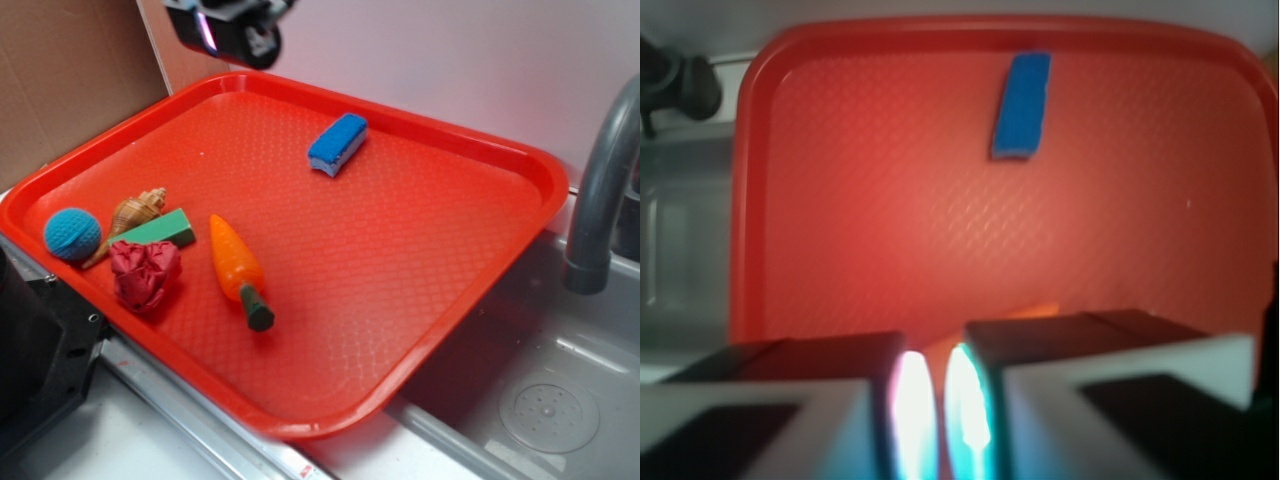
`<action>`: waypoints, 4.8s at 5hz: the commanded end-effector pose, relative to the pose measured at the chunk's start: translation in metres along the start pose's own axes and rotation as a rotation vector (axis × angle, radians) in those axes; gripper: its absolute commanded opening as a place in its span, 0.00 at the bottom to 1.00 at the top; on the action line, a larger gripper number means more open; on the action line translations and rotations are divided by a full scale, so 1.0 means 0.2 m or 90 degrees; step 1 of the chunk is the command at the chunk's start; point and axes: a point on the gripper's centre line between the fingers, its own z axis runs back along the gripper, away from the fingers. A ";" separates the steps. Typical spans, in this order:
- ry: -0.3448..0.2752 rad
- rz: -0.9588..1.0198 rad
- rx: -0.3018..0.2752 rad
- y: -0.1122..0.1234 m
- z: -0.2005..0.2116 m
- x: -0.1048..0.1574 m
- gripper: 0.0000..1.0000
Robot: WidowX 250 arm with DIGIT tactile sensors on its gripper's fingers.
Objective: Grab the blue sponge.
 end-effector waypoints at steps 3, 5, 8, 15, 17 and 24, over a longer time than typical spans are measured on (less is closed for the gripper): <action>-0.047 0.153 -0.024 0.31 -0.26 0.18 1.00; -0.006 0.078 0.011 0.31 -0.49 0.33 1.00; 0.006 0.099 -0.001 0.31 -0.59 0.38 1.00; 0.025 0.055 0.052 0.15 0.12 -0.03 0.00; 0.025 0.055 0.052 0.15 0.12 -0.03 1.00; -0.014 0.036 0.010 0.38 -0.71 0.53 1.00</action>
